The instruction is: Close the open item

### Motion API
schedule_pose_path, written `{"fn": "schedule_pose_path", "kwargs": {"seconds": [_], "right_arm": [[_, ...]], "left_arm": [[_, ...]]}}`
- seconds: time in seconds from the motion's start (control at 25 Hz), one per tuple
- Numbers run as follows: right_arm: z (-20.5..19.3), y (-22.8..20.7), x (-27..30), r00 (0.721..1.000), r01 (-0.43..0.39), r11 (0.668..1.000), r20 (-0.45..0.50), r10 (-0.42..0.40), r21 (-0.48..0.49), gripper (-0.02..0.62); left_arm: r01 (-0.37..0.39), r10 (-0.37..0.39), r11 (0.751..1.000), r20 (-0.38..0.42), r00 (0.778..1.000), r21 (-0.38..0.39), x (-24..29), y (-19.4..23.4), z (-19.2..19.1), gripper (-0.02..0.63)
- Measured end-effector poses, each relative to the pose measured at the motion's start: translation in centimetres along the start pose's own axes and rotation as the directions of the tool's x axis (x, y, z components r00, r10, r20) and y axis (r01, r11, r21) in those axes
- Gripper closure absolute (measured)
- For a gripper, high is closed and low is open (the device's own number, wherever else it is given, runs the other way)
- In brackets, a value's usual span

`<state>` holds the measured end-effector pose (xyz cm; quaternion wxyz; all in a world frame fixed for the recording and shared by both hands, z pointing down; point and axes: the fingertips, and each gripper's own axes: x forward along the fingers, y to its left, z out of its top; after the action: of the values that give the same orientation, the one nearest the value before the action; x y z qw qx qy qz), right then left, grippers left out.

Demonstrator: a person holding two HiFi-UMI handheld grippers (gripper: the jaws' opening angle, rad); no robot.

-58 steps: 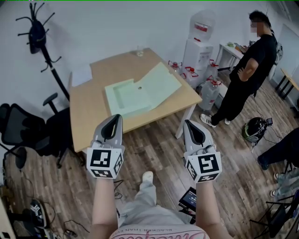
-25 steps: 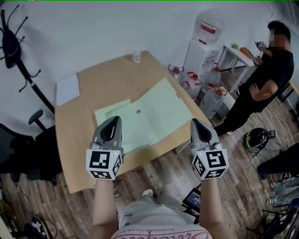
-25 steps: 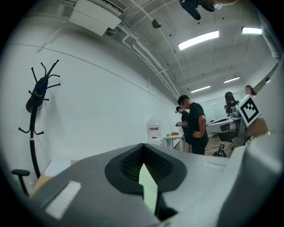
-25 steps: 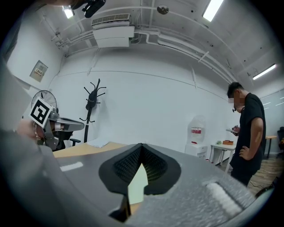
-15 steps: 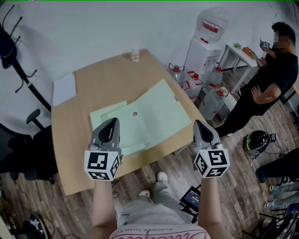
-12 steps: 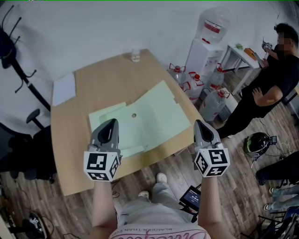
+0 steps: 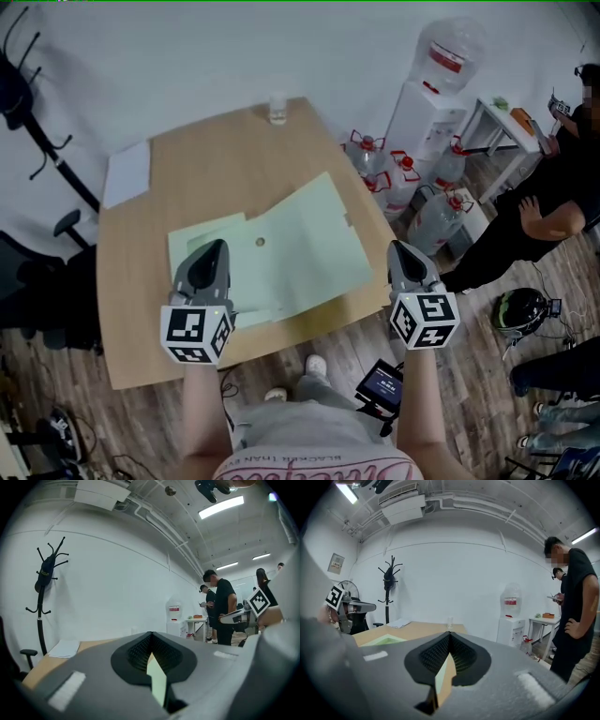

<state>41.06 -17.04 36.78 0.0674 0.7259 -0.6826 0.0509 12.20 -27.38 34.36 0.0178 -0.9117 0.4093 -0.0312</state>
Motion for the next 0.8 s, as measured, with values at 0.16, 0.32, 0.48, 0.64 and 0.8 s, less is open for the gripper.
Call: {"fn": "schedule_pose_path", "kwargs": {"seconds": [0.16,0.32,0.48,0.64,0.8], "right_arm": [[-1.7,-1.3,2.2,0.998,-0.048,0.999,-0.049,0.049,0.012,0.594],[-3.6,-1.9,4.6,0.986,-0.116,0.992,-0.115,0.121,0.049,0.594],[-5.7,-1.8,7.0,0.961,-0.189,0.98,-0.193,0.197,0.061,0.594],[-8.1,-1.4,8.9,0.913,-0.274,0.959,-0.294,0.283,0.072,0.594],[-10.1,-0.7,10.3,0.843,-0.37,0.927,-0.399,0.361,0.057,0.594]], "left_arm": [[-0.032,0.032,1.0,-0.017,0.999,0.002,1.2,-0.3,-0.5,0.594],[-0.071,0.071,0.997,-0.037,0.997,0.003,2.2,-0.1,-0.9,0.594],[-0.102,0.103,0.995,-0.06,0.993,0.007,3.0,0.1,-1.3,0.592],[-0.132,0.133,0.991,-0.077,0.988,0.012,3.6,0.2,-1.6,0.592],[-0.165,0.165,0.986,-0.094,0.982,0.012,3.9,0.3,-1.8,0.592]]}}
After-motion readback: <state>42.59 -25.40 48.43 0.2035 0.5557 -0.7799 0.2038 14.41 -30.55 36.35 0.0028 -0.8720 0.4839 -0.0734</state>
